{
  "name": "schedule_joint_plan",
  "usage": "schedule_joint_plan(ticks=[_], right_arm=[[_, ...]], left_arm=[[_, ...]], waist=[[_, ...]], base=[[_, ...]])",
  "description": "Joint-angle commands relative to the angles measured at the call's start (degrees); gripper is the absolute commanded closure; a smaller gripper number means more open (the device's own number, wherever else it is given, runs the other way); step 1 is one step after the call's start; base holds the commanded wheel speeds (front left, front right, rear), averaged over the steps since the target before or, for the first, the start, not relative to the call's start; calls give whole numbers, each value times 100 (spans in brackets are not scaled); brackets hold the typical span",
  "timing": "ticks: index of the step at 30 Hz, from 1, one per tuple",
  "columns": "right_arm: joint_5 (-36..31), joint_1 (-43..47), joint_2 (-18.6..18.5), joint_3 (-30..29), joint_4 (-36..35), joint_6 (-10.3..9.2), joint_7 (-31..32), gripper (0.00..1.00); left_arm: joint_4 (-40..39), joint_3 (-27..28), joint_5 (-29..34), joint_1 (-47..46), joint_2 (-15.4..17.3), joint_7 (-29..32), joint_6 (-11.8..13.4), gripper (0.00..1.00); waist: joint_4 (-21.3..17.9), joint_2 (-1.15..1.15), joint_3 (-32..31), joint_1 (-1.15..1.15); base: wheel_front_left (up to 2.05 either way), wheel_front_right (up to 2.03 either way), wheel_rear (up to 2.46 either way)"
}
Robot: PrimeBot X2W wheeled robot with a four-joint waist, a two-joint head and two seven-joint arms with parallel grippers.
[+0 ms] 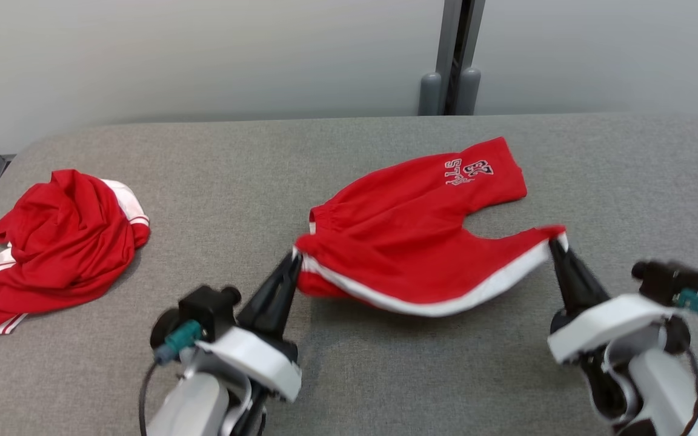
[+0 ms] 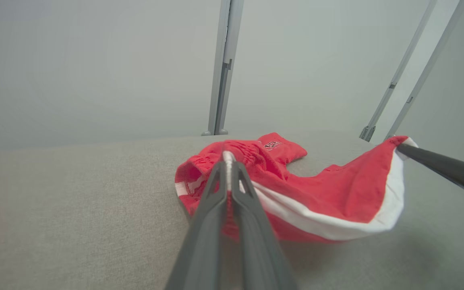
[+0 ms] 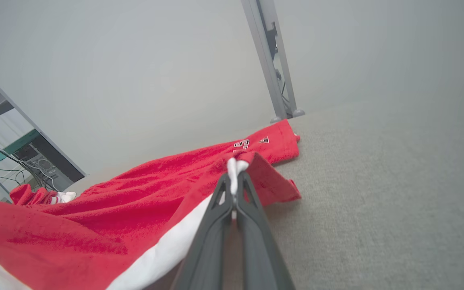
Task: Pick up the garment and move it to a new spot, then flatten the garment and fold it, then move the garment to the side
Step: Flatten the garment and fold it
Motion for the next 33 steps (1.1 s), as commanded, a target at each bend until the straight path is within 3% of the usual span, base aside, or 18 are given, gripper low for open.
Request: schedule_joint_plan(ticks=[1, 7, 13, 18, 23, 29, 33], right_arm=[[61, -178, -142, 22, -149, 0, 111, 100], [298, -1007, -507, -17, -735, 0, 754, 100], [352, -1986, -571, -166, -943, 1, 1264, 100], [-40, -2649, -548, -285, -774, 0, 1499, 100], [-591, -3230, -281, -557, -440, 1, 1581, 100], [-740, -3960, 102, -896, -73, 1, 1760, 100], [-832, -4626, 220, -998, 211, 1, 1815, 100]], left_arm=[[-123, 66, -79, -221, 56, 46, -47, 100], [-638, 184, -348, -929, 205, 692, -119, 100], [-982, 232, -687, -1867, 241, 1506, -166, 100], [-1049, 352, -409, -2610, 414, 1696, 128, 100], [-918, 446, -345, -3125, 406, 1808, 286, 100], [-672, 686, -508, -3652, 246, 1685, 465, 100], [-418, 702, -441, -4193, 251, 1590, 415, 100]], waist=[[-34, 0, -63, 0], [-73, 0, -190, 0], [-123, 0, -315, 0], [-201, 0, -414, 0], [-283, 0, -334, 0], [-367, 0, 100, 0], [-446, 0, 613, 0]], base=[[0, 0, 0], [0, 0, 0], [0, 0, 0], [0, 0, 0], [0, 0, 0], [0, 0, 0], [0, 0, 0]])
